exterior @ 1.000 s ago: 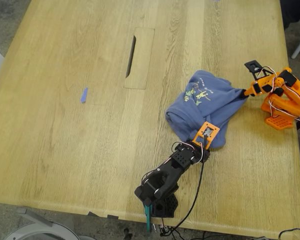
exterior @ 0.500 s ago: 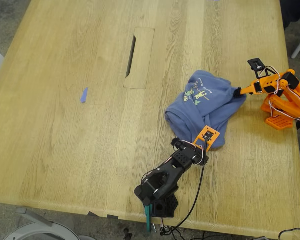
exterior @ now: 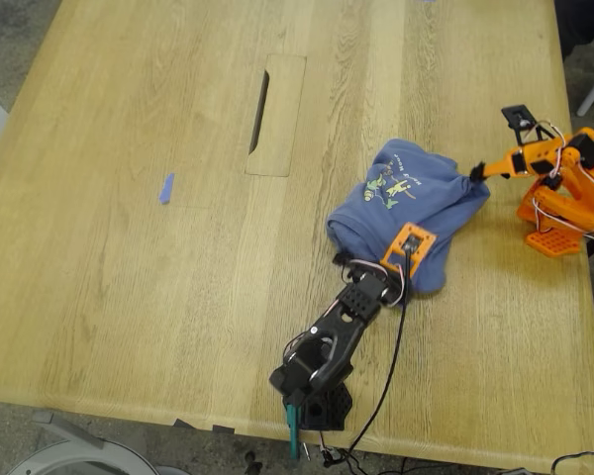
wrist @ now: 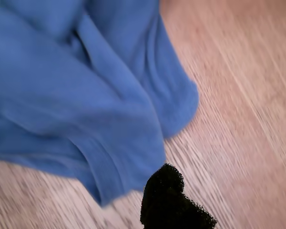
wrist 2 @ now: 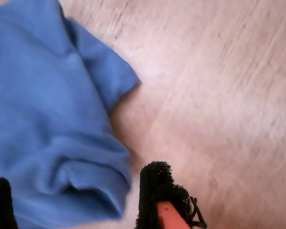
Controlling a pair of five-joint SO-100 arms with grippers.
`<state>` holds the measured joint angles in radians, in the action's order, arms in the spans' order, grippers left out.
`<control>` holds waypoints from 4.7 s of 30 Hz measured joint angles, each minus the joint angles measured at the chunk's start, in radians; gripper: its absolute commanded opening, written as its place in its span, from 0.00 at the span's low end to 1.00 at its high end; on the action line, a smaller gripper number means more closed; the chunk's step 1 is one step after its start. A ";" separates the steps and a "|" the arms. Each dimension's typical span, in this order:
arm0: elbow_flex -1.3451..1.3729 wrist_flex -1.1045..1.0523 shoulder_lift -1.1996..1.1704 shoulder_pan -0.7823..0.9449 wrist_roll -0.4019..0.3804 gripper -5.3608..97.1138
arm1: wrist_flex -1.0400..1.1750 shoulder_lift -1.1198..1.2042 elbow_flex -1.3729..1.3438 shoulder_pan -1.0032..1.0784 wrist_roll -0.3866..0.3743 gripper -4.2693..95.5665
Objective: Fold a T-shirt
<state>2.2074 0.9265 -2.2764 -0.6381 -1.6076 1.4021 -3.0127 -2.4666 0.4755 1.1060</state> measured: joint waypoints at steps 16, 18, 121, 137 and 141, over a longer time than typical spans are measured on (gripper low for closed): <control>-0.069 -0.514 0.255 0.238 0.074 0.34 | -0.456 0.661 0.304 -0.365 0.057 0.04; -0.067 -0.554 0.273 0.247 0.063 0.29 | -0.468 0.721 0.345 -0.391 0.058 0.04; -0.259 -0.779 0.769 0.390 -0.098 0.17 | -0.723 0.597 -0.137 -0.508 0.003 0.04; -0.089 -0.811 0.709 0.537 -0.098 0.18 | -0.360 0.221 -0.219 -0.400 -0.008 0.04; 0.012 -0.811 0.617 0.586 -0.097 0.20 | -0.272 0.161 -0.219 -0.357 -0.008 0.04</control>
<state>2.2197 0.1150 -1.6598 -0.0522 -1.7043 1.1305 -2.8517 -2.6860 0.1181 1.0983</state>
